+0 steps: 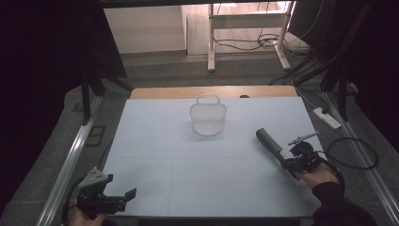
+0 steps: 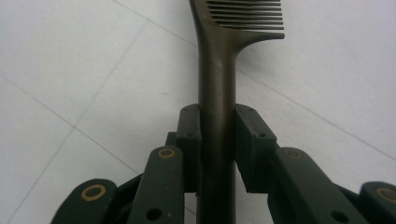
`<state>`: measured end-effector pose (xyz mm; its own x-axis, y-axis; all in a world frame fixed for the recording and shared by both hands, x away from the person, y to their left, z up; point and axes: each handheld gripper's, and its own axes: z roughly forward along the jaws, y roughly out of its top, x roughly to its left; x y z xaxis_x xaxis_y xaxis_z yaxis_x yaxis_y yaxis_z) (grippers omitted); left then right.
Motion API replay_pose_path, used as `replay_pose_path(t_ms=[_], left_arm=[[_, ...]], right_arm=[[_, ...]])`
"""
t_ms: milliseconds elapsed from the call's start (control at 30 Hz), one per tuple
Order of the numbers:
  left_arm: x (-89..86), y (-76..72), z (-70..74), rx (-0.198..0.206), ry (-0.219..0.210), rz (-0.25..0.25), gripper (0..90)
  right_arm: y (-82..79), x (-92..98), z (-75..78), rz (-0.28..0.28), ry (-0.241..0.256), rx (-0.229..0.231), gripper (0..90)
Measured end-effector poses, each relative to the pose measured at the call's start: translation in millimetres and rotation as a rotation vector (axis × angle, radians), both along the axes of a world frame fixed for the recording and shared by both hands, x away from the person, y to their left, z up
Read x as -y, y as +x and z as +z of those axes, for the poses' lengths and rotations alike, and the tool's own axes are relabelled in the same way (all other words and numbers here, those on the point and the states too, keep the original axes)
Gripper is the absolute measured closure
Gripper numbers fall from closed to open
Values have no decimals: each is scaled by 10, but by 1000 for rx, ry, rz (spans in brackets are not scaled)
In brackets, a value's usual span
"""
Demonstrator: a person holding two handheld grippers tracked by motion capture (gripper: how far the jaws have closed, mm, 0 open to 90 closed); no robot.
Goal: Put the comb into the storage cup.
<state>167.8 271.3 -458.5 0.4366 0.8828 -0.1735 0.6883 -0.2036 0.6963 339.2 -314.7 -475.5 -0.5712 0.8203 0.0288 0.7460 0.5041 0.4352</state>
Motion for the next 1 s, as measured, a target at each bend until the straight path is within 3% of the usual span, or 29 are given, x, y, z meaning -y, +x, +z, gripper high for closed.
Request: replay_pose_path(t_ms=[200, 300, 600, 800, 1000], left_arm=[[60, 36, 30, 29, -27, -51, 0], [72, 100, 43, 39, -91, -101, 0], [176, 263, 93, 70, -175, -168, 0], [291, 369, 141, 88, -109, -175, 0], [413, 491, 171, 81, -137, -213, 0]], right_arm=[[-51, -43, 93, 31, 13, 69, 728], [-81, -70, 134, 46, 15, 98, 728], [-167, -133, 263, 86, 31, 186, 728], [-226, -199, 322, 123, 27, 235, 728], [-267, -238, 394, 132, 68, 272, 728]])
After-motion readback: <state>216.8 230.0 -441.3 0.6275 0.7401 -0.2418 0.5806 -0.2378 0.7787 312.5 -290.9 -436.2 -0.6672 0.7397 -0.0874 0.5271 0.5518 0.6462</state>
